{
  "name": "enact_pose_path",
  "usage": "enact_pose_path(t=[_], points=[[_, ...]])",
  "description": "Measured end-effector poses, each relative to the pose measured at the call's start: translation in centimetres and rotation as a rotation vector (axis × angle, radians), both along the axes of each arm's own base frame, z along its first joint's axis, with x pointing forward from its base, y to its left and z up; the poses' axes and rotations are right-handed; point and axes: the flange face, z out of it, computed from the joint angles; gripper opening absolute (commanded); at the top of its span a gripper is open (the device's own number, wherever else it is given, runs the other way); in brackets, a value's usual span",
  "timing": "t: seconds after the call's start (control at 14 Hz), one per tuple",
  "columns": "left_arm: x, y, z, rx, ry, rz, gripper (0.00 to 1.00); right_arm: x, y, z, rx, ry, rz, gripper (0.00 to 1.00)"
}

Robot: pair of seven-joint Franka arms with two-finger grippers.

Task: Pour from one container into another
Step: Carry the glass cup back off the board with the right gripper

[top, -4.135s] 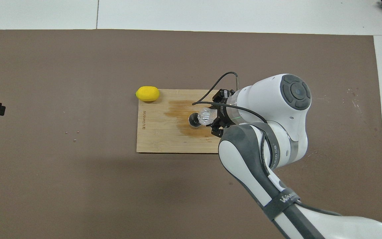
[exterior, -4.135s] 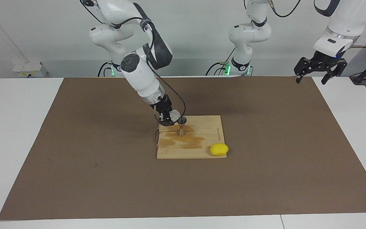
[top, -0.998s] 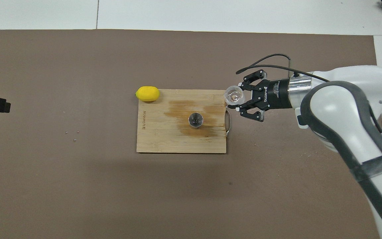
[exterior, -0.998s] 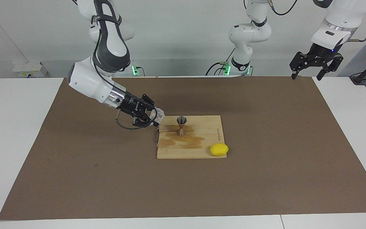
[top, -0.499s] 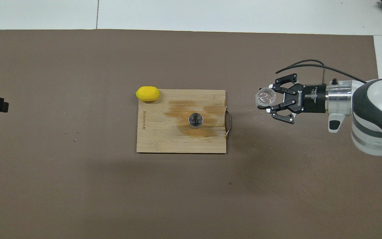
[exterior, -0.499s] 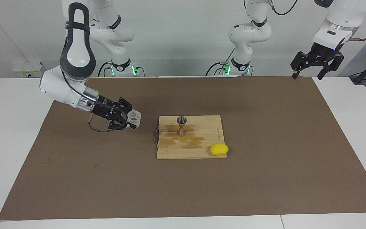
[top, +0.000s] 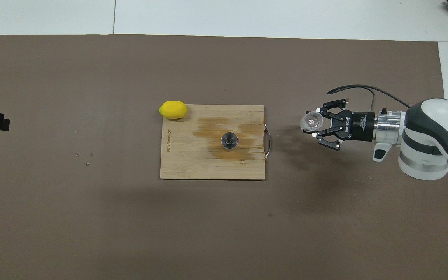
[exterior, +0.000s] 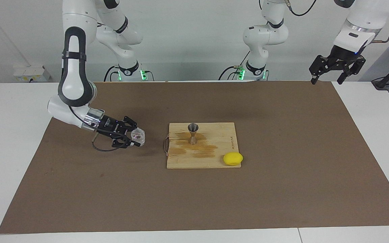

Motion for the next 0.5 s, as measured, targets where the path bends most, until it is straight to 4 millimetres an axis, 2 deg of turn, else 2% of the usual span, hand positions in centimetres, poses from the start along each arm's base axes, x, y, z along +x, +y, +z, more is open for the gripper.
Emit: enact_pose_path(t=[0.14, 0.5], points=[[0.0, 0.1, 0.0, 0.0, 0.0, 0.002, 1.0, -0.2, -0.2, -2.1, 0.015, -0.007, 0.025, 0.0], [0.0, 0.2, 0.0, 0.0, 0.0, 0.004, 1.0, -0.6, -0.6, -4.0, 0.028, -0.051, 0.076, 0.0]])
